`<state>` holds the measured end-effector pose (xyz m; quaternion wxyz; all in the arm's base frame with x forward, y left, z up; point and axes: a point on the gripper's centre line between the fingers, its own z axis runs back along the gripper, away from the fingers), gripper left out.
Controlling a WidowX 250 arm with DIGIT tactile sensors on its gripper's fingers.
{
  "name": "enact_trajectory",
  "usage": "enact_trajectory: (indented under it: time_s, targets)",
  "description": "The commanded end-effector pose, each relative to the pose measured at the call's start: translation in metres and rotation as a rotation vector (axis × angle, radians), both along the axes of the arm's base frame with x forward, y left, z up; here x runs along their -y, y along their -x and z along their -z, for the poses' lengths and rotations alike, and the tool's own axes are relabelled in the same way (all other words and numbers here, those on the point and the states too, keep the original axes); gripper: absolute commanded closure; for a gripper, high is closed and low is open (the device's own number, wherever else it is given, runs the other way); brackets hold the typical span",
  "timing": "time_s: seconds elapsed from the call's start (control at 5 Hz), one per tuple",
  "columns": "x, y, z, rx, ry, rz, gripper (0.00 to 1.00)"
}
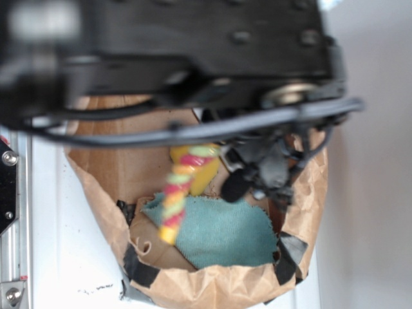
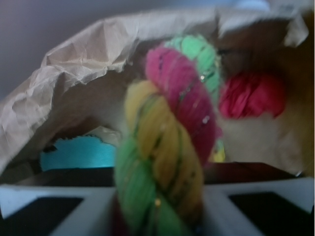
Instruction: Grab the multicolored rope.
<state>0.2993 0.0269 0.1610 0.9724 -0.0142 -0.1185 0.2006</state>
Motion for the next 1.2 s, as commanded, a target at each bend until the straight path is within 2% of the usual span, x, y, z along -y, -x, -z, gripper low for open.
enact_trajectory:
  time_s: [0.0,0.2,0.4,0.6,1.0]
  targets:
    - [-0.009,0.016,-0.039,0.132,-0.149,0.188,1.00]
    - [-0.007,0.025,-0.051,0.068,-0.171,0.233,1.00]
    - [-0.007,0.028,-0.058,0.038,-0.125,0.286,1.00]
    - [-0.007,0.031,-0.061,0.029,-0.075,0.314,1.00]
    - [-0.006,0.030,-0.059,0.021,-0.063,0.301,1.00]
